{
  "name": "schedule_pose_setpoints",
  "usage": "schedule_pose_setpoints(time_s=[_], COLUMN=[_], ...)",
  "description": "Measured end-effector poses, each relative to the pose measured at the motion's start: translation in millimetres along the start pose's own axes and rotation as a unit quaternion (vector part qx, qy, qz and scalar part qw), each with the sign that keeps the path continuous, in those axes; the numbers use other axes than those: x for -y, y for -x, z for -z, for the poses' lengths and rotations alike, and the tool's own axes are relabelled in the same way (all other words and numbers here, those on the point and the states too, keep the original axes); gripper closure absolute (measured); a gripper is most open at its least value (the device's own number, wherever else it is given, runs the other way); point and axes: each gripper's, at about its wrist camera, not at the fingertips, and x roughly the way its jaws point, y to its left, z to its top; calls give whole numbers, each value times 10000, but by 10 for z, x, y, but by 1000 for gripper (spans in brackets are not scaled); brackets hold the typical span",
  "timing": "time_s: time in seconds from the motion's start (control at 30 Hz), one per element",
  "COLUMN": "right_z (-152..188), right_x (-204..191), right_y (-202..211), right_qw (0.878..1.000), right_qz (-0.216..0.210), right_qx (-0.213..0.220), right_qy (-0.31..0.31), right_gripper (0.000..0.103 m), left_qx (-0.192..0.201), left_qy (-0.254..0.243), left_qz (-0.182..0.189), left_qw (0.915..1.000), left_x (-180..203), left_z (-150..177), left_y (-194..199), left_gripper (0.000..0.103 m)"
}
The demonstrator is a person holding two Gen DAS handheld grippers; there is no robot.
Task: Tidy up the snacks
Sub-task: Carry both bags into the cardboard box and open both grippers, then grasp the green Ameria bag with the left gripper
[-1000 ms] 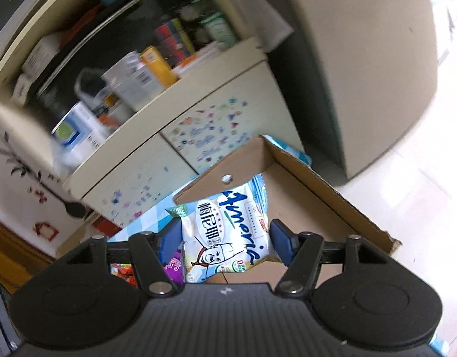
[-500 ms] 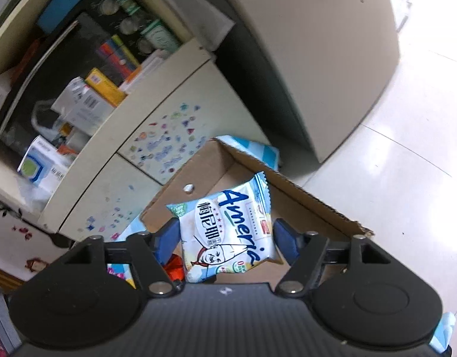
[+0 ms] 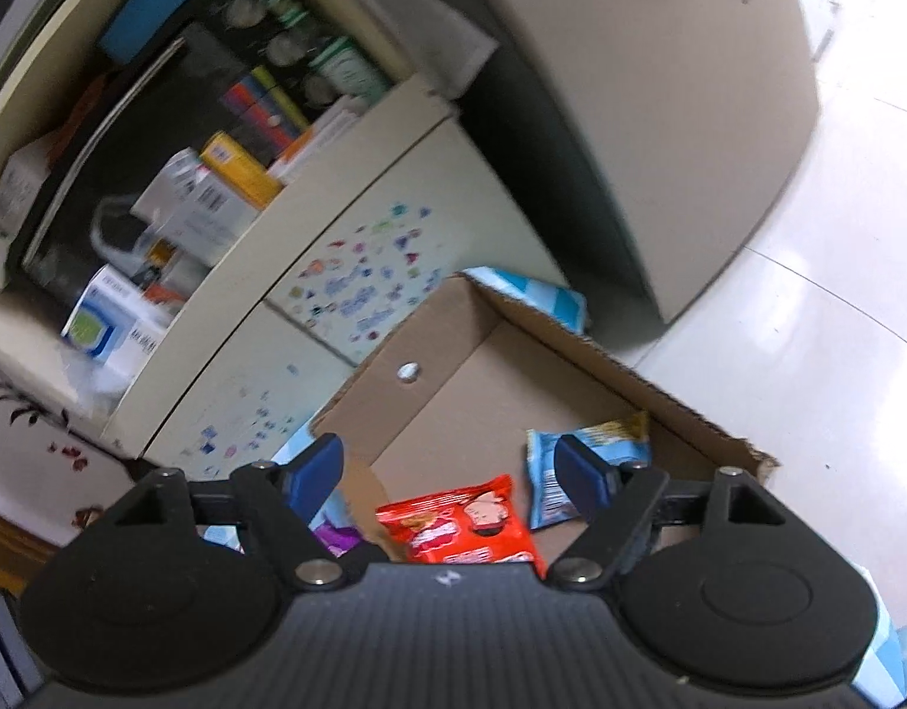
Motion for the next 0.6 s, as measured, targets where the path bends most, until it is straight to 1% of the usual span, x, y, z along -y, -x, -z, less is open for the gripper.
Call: schedule_pose_setpoints(time_s=[0.2, 0.37, 0.6], right_z=[116, 205, 400], right_x=[-231, -366, -568], right_y=[-51, -106, -178], right_qw=[9978, 9942, 9839], right_qz=[-334, -569, -886], right_qx=[-146, -291, -536], right_qy=[562, 867, 1454], right_gripper=[24, 24, 24], left_qx=[29, 47, 82], left_qy=[121, 291, 269], left_qz=[-261, -450, -778], left_qw=[9996, 9985, 9966], left_x=[-387, -702, -1075], left_z=[-57, -125, -204], left_y=[157, 262, 350], left_gripper=[4, 4, 4])
